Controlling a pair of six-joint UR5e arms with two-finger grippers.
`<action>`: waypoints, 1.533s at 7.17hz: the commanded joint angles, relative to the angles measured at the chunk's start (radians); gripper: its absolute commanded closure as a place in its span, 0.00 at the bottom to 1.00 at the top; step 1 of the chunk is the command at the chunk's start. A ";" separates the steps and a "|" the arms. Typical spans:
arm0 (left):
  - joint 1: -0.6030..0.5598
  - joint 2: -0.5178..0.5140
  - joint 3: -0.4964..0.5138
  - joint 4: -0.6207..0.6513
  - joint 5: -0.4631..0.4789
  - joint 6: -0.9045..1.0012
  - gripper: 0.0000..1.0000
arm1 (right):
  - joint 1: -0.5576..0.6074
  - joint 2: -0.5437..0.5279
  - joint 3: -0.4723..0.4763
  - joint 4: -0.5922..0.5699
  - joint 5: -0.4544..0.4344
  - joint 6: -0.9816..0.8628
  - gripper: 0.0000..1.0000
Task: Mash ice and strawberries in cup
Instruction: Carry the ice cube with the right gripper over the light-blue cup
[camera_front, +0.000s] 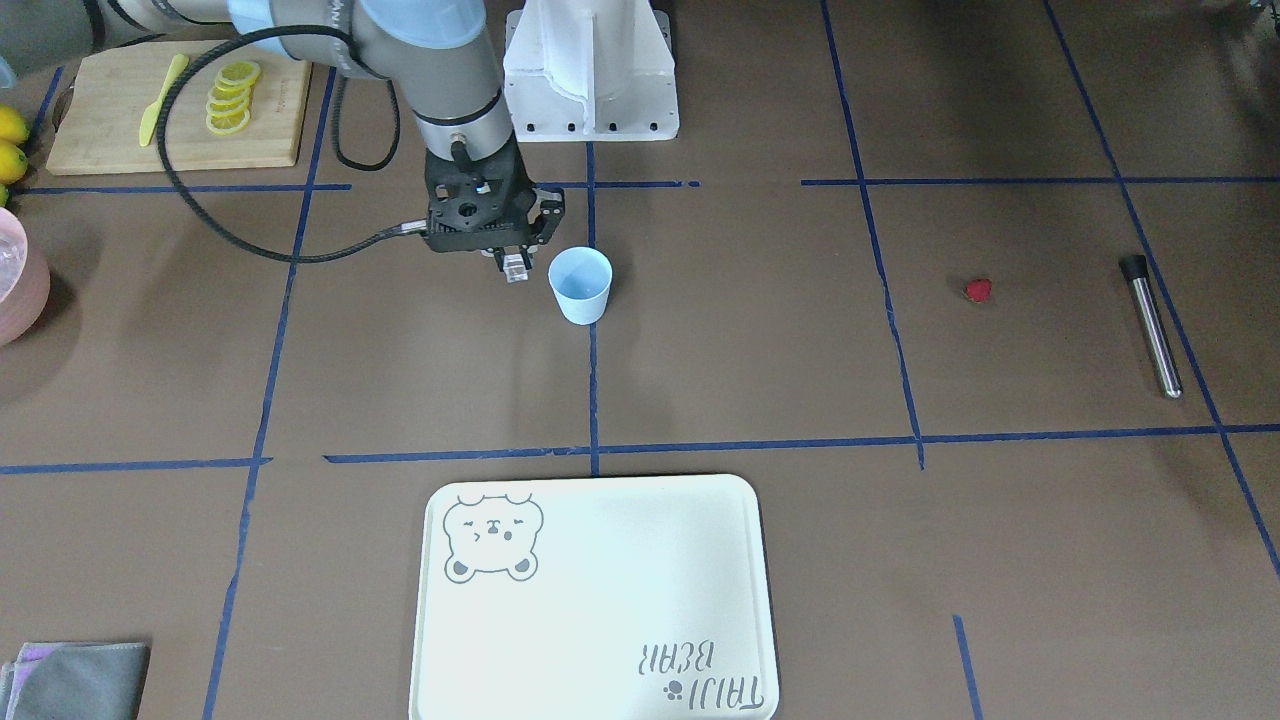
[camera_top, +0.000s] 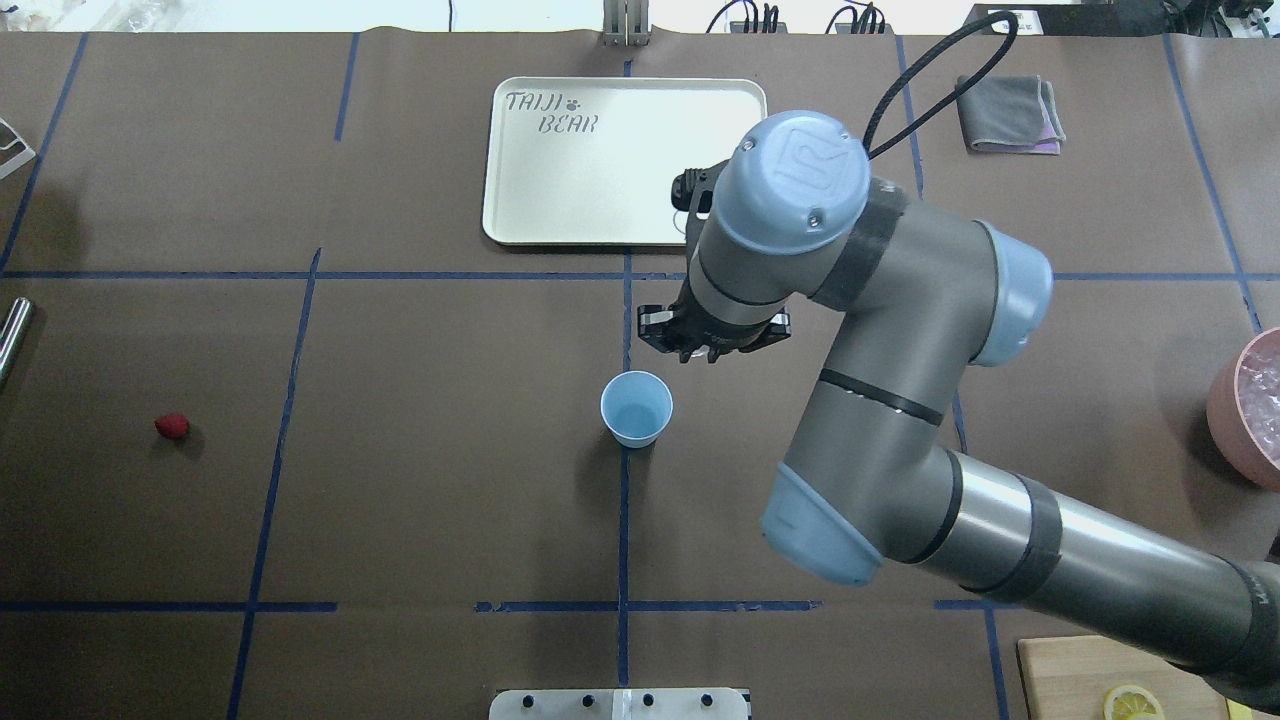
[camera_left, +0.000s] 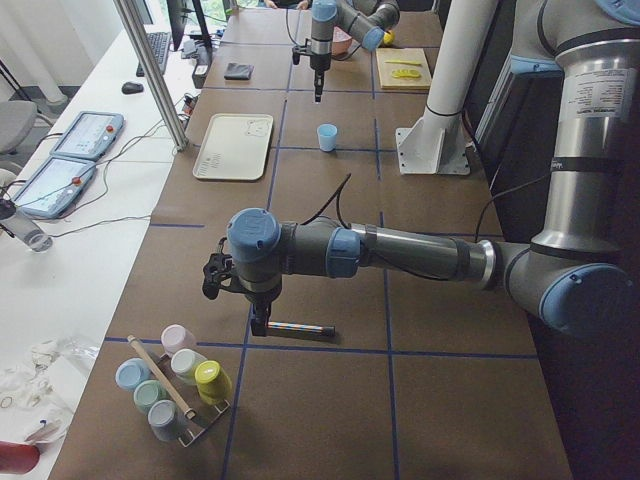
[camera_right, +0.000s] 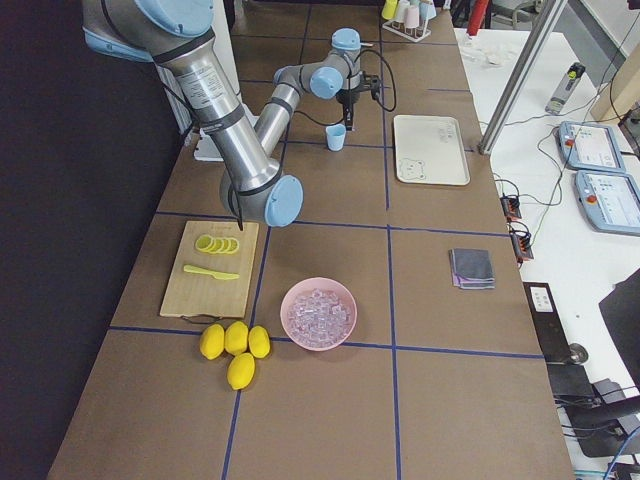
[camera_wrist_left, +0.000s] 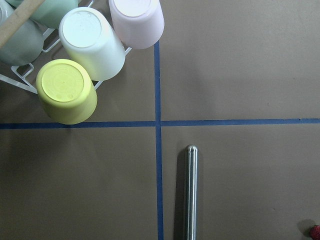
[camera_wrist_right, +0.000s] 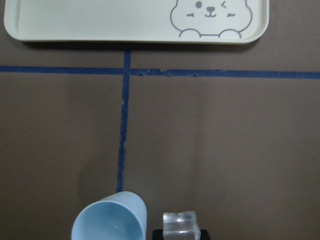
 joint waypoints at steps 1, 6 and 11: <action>-0.001 0.003 0.000 0.000 0.000 0.000 0.00 | -0.074 0.071 -0.074 -0.008 -0.072 0.047 0.98; -0.001 0.000 0.000 0.000 0.000 0.000 0.00 | -0.079 0.120 -0.143 -0.008 -0.072 0.046 0.92; 0.001 -0.003 0.000 0.000 0.000 -0.001 0.00 | -0.090 0.102 -0.138 -0.011 -0.066 0.046 0.54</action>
